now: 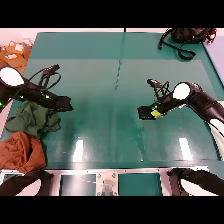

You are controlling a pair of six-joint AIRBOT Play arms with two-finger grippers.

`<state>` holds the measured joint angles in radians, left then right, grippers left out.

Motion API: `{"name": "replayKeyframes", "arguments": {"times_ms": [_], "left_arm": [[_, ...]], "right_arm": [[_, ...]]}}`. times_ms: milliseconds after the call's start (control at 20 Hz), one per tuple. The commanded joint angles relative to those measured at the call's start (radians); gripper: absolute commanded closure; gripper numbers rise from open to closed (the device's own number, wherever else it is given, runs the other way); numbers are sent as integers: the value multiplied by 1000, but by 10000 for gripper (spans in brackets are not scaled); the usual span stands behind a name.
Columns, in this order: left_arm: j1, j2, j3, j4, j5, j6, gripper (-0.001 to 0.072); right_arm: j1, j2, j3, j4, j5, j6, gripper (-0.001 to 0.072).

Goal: Fold the shirts.

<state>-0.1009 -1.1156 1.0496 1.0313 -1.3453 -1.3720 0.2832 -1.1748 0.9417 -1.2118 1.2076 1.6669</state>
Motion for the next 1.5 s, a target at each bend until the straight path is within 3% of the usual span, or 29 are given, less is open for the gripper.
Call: {"name": "replayKeyframes", "arguments": {"times_ms": [0, 700, 800, 950, 1050, 1100, 1150, 1200, 1300, 1450], "left_arm": [[0, 1, 0, 0, 0, 0, 684], [0, 1, 0, 0, 7, 0, 683], [0, 1, 0, -3, 36, 1, 683], [0, 1, 0, -29, 197, 2, 683], [0, 1, 0, 113, 290, 18, 683], [0, 1, 0, 266, 316, 16, 633], [0, 0, -4, 425, 319, 11, 212], [3, 0, -21, 607, 325, -80, 6], [27, 0, -84, 827, 294, -172, -13], [146, -1, -230, 832, 363, -175, -13]], "right_arm": [[1, 0, 0, 0, 0, 0, 685], [1, 0, 0, 0, 0, 0, 685], [1, 0, 0, 0, 0, 0, 685], [2, 0, 0, 1, -22, 1, 685], [3, 0, -1, 0, -27, 0, 685], [2, 0, -1, 1, -31, 1, 685], [2, 0, -1, 0, -45, 1, 685], [2, 0, -1, 1, -57, 1, 685], [3, 0, -1, 1, -91, 1, 685], [3, 0, -1, 7, -93, 0, 685]]}}
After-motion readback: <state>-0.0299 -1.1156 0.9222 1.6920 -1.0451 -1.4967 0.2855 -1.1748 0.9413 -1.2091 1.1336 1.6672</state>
